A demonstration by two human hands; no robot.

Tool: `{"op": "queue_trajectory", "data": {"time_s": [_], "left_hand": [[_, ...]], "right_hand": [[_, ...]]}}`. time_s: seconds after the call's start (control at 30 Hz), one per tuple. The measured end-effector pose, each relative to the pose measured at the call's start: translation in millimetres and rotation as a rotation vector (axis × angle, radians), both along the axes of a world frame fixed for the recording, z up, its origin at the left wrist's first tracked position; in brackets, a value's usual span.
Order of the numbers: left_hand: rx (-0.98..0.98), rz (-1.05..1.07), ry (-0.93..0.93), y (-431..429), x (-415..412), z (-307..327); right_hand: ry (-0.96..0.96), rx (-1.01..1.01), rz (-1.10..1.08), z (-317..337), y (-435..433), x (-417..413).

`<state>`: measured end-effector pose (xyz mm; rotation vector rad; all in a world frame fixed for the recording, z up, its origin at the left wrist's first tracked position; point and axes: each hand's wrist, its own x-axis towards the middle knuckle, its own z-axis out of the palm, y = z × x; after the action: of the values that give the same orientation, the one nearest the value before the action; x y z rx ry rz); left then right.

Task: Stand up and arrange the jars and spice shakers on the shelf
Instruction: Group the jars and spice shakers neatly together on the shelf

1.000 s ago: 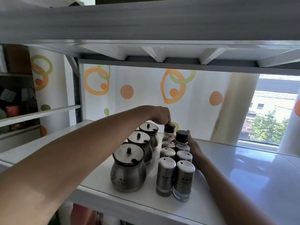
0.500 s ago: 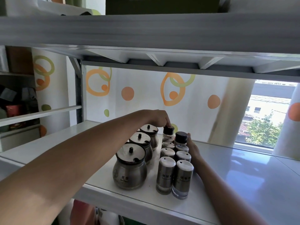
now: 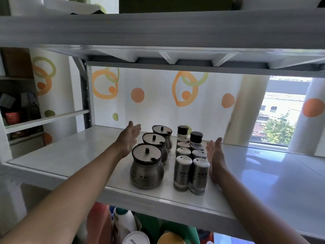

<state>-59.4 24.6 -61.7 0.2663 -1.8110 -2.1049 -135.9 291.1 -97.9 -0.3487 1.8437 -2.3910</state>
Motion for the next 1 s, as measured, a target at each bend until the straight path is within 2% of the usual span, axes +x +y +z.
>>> {"op": "queue_trajectory", "data": {"time_s": [0.17, 0.27, 0.4, 0.53, 0.6, 0.7, 0.77, 0.87, 1.0], "left_hand": [[0.284, -0.128, 0.029, 15.6, -2.1, -22.6], [0.354, -0.193, 0.091, 16.3, -8.9, -25.6], [0.341, -0.281, 0.115, 13.9, -19.7, -30.5], [0.337, -0.262, 0.121, 17.9, -27.6, -33.0], [0.308, -0.284, 0.163, 22.9, -24.0, -31.2], [0.160, -0.312, 0.242, 27.4, -16.9, -29.3], [0.185, -0.260, 0.239, 26.0, -20.3, -32.5], [0.374, -0.267, 0.159, 21.7, -29.6, -36.4], [0.354, -0.261, 0.191, 24.1, -30.3, -36.7]], "right_hand": [[-0.007, -0.038, 0.063, -4.0, -3.1, 5.7], [-0.006, -0.058, 0.060, -6.9, -7.7, 6.8], [-0.015, -0.065, 0.134, -13.4, -5.9, -0.9], [-0.042, 0.013, 0.190, -11.0, -8.8, 5.2], [-0.046, -0.061, 0.295, -7.4, -10.8, 11.6], [-0.047, -0.156, 0.390, -1.4, -12.7, 14.6], [0.005, -0.181, 0.399, -1.8, -13.7, 12.7], [0.012, -0.188, 0.400, -3.0, -14.7, 8.1], [0.007, -0.228, 0.403, -0.3, -14.2, 13.3]]}}
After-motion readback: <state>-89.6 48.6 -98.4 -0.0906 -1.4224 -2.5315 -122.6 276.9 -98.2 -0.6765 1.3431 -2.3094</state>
